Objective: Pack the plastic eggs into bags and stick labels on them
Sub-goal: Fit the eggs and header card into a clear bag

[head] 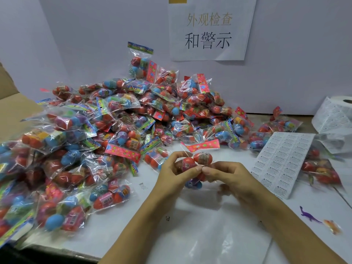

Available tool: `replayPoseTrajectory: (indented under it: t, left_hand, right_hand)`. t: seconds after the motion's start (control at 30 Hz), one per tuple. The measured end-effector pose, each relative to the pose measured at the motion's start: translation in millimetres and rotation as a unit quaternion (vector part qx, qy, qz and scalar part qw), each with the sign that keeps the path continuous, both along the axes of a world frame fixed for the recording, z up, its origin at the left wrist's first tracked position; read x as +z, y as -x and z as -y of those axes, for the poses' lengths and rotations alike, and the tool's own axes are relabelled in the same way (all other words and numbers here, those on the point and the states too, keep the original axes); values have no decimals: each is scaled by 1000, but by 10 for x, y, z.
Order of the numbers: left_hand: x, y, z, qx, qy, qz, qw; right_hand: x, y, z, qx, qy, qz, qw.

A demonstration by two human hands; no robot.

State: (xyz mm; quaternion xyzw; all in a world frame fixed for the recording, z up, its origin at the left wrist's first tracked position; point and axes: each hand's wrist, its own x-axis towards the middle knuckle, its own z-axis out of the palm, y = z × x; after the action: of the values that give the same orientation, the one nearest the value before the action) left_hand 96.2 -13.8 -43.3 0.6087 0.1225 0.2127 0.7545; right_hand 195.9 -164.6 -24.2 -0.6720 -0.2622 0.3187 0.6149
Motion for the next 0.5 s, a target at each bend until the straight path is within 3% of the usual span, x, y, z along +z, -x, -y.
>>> replayPoseTrajectory:
  t: [0.27, 0.5]
  left_hand:
    - [62, -23, 18, -15, -1, -47, 999]
    - [68, -12, 14, -2, -4, -57, 998]
  right_hand:
    - [-41, -66, -9, -63, -8, -52, 997]
    - [-11, -24, -16, -51, 5, -56, 997]
